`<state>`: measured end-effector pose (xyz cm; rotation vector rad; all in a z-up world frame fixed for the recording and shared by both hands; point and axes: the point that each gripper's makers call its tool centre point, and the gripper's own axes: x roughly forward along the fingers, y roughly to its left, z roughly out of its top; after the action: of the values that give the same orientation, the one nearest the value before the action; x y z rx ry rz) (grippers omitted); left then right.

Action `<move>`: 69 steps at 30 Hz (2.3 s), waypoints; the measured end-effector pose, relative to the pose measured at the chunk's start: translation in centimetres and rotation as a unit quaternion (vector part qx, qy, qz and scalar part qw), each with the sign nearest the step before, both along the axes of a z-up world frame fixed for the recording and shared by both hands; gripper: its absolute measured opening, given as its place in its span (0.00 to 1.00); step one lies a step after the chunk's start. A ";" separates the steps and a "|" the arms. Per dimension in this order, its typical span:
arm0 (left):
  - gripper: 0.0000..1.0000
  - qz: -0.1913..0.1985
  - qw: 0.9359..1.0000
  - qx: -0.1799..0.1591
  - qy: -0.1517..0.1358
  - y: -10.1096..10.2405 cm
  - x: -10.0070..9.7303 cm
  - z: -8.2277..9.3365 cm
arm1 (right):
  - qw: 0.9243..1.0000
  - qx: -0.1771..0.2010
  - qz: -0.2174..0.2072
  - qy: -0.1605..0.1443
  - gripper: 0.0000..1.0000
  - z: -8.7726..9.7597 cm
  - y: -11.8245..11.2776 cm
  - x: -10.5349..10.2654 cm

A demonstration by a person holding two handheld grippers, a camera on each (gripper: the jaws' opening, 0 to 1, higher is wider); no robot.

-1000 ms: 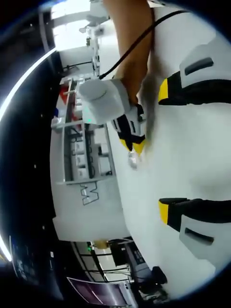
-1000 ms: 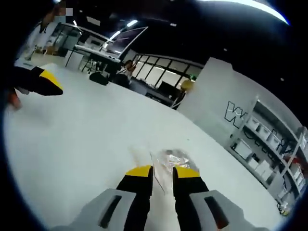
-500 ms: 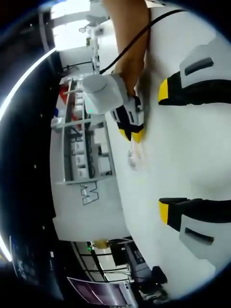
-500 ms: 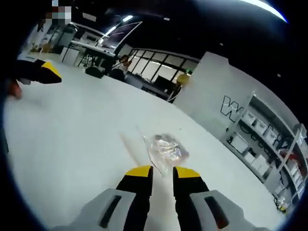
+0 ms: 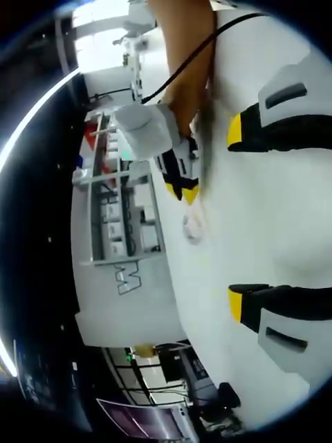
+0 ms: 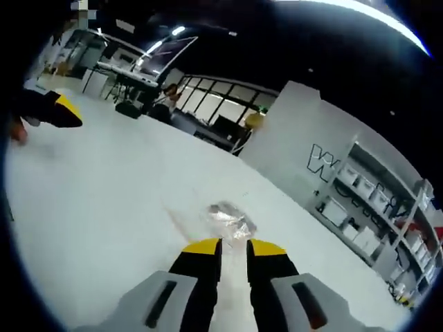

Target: Open the resealable bag by pulling the two sides of the seal apart until the entire bag opening is separated and visibly accessible.

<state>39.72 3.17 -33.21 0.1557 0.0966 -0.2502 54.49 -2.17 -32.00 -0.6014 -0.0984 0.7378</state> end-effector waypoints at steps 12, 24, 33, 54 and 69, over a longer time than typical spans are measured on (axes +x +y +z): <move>0.77 0.000 1.000 0.001 0.001 0.0 0.1 -0.1 | 0.999 -0.018 0.009 0.028 0.11 -0.7 -1.9 -0.5; 0.77 0.003 1.000 0.003 0.004 0.1 0.1 -0.2 | 0.998 -0.024 0.011 0.056 0.13 -2.1 -2.2 -0.5; 0.77 0.004 1.000 0.003 0.004 0.2 0.1 -0.2 | 0.997 -0.037 0.022 0.065 0.15 -2.8 -1.1 -0.3; 0.77 0.002 1.000 0.004 0.005 0.2 0.1 -0.2 | 0.998 -0.060 0.006 0.022 0.12 -2.9 -0.8 3.1; 0.77 0.002 1.000 0.009 0.011 0.1 0.2 -0.4 | 0.997 -0.046 0.064 0.008 0.07 -2.2 1.8 2.8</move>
<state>39.94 3.31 -33.65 0.1715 0.1213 -0.2468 57.30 -0.37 -34.24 -0.6814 -0.0896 0.8736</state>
